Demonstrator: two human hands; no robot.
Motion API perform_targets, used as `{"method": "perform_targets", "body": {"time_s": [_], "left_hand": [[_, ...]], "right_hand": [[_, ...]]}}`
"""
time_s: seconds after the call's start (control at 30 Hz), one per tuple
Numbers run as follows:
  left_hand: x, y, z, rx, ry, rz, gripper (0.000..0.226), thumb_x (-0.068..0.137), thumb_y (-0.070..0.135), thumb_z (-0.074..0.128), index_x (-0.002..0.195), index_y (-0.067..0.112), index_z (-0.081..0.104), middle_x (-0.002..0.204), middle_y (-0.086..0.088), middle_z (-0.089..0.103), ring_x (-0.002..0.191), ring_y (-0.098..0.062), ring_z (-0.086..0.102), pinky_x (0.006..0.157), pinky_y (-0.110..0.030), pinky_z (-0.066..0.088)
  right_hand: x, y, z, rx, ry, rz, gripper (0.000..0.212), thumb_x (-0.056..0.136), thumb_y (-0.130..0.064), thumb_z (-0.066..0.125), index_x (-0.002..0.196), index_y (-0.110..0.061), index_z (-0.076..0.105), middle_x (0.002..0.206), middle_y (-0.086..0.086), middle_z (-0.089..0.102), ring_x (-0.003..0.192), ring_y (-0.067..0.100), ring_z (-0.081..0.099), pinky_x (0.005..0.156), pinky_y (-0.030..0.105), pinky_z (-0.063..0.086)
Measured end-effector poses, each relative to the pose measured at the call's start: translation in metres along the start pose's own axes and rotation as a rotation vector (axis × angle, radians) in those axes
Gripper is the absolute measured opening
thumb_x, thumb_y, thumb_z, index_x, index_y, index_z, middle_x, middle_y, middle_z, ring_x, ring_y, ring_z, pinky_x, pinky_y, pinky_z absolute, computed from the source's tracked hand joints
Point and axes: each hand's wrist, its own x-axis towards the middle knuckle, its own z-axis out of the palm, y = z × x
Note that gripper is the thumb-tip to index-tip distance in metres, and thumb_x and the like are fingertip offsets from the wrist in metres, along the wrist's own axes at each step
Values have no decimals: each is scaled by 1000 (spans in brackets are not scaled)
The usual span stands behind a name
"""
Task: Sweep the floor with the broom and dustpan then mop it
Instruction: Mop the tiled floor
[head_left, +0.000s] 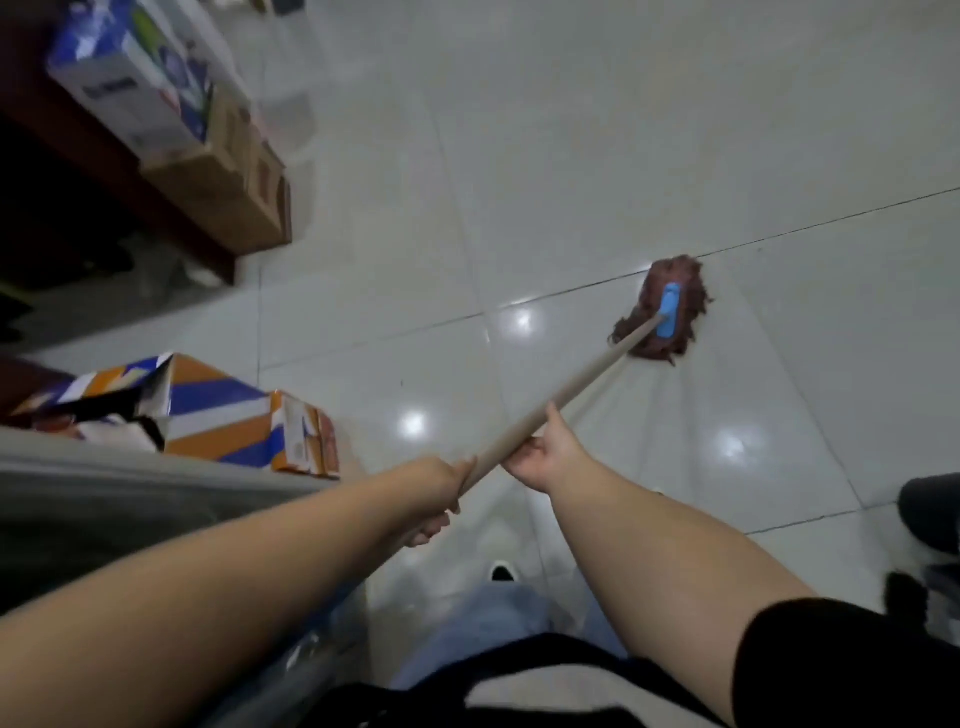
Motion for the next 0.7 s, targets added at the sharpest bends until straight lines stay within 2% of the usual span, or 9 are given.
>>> {"method": "perform_targets", "body": {"time_s": [0.07, 0.1, 0.17, 0.23, 0.3, 0.37, 0.53, 0.63, 0.7], "left_hand": [[1, 2, 14, 71, 96, 18, 57, 94, 55, 34, 87, 5, 59, 63, -4, 50, 48, -16, 43, 44, -20, 36], [0, 3, 21, 131, 125, 17, 57, 94, 56, 35, 91, 6, 61, 65, -4, 54, 50, -16, 47, 48, -22, 40], [-2, 9, 36, 269, 149, 27, 62, 91, 62, 33, 92, 7, 62, 69, -4, 60, 57, -19, 55, 58, -27, 48], [-2, 22, 46, 422, 200, 83, 62, 89, 66, 30, 80, 11, 57, 69, -3, 59, 64, -22, 57, 67, -30, 50], [0, 42, 52, 533, 249, 150, 57, 89, 66, 27, 67, 17, 46, 63, 1, 51, 64, -21, 54, 67, -30, 46], [6, 70, 57, 552, 256, 188, 56, 90, 66, 26, 64, 18, 40, 60, 2, 47, 56, -16, 48, 58, -28, 42], [15, 128, 85, 496, 151, 277, 58, 91, 65, 26, 64, 16, 42, 57, 0, 50, 44, -11, 45, 44, -20, 38], [16, 159, 105, 446, 81, 347, 60, 91, 64, 28, 70, 12, 50, 58, -1, 53, 44, -12, 48, 44, -21, 39], [16, 183, 114, 448, 48, 370, 63, 92, 63, 28, 80, 8, 55, 63, -4, 56, 47, -15, 50, 45, -22, 41]], "right_hand": [[8, -7, -3, 4, 74, -12, 67, 90, -57, 44, 136, -8, 42, 129, 12, 54, 117, 26, 55, 95, 38, 42], [9, -12, -3, 4, 120, -4, 61, 89, -58, 46, 129, -12, 45, 115, 11, 58, 101, 24, 60, 91, 34, 44], [5, -24, 0, -7, 249, 1, 47, 86, -55, 54, 107, -14, 51, 77, 5, 51, 63, 16, 51, 70, 26, 48], [2, -41, 0, -41, 324, -53, 40, 86, -49, 57, 86, -10, 50, 61, 1, 41, 49, 12, 38, 51, 21, 40], [-6, -63, -1, -54, 337, -85, 41, 88, -45, 57, 72, -10, 44, 56, 1, 38, 46, 11, 35, 45, 21, 36], [-11, -92, -1, -99, 341, -116, 40, 90, -40, 57, 69, -9, 43, 56, 1, 38, 46, 12, 36, 45, 22, 36], [-24, -159, -23, -189, 393, -197, 17, 96, -23, 48, 95, -6, 48, 62, 5, 41, 52, 15, 40, 51, 26, 39], [-37, -194, -43, -160, 463, -251, 11, 98, -19, 46, 97, -7, 46, 62, 4, 40, 52, 15, 40, 59, 29, 42], [-44, -217, -53, -150, 511, -298, 11, 98, -18, 45, 97, -7, 45, 61, 5, 40, 51, 14, 40, 53, 28, 40]]}}
